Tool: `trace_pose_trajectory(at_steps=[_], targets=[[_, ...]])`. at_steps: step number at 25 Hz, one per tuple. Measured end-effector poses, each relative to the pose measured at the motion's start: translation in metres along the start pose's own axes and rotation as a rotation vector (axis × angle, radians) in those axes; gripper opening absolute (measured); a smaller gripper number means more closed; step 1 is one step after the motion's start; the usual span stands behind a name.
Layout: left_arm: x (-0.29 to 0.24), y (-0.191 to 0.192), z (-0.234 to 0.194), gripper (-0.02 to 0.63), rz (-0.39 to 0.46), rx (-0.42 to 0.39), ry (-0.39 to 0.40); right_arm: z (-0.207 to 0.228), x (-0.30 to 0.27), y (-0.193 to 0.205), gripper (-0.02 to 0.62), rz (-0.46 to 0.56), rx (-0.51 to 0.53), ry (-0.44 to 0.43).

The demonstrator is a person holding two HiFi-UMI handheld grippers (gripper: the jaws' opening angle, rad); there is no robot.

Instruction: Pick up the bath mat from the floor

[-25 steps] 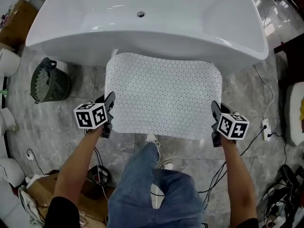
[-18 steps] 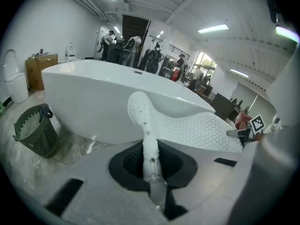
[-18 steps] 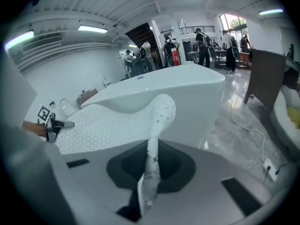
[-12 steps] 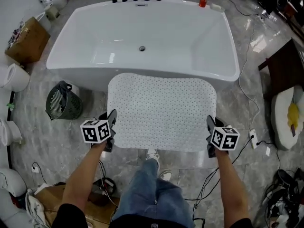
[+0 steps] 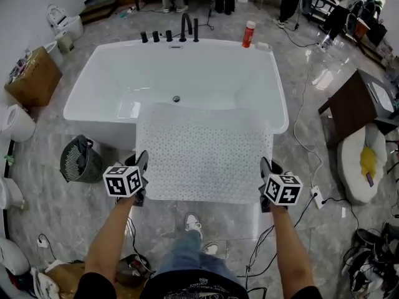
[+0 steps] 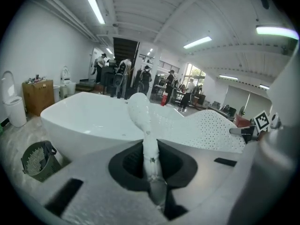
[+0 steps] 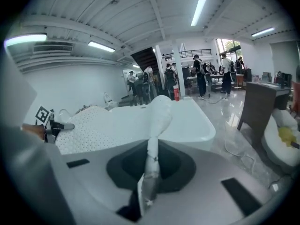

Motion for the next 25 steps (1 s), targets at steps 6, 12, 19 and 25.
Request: trace_pose_trajectory(at_steps=[6,12,19,25], targets=[[0.01,-0.06,0.009,0.029,0.1,-0.018,0.042,-0.01,0.013,-0.055,0.028,0.09,0.031,0.049],[0.019,-0.112,0.008,0.029,0.19,-0.041,0.059,-0.031,0.021,-0.107,0.028,0.182,0.103,0.094],[0.026,-0.15,0.01,0.029,0.271,-0.055,0.085,-0.053,0.029,-0.149,0.028,0.27,0.14,0.119],[0.033,-0.175,0.007,0.029,0.314,-0.071,0.074,-0.062,0.037,-0.174,0.028,0.335,0.179,0.137]])
Point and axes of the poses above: the fingertips, and each gripper's own axes: x backward along the fingers, z to its right, y out of its underside, the point moved 9 cm from there along x, backward along the fingers, and after that the axes turned 7 degrees about -y, right-handed, at the moved point
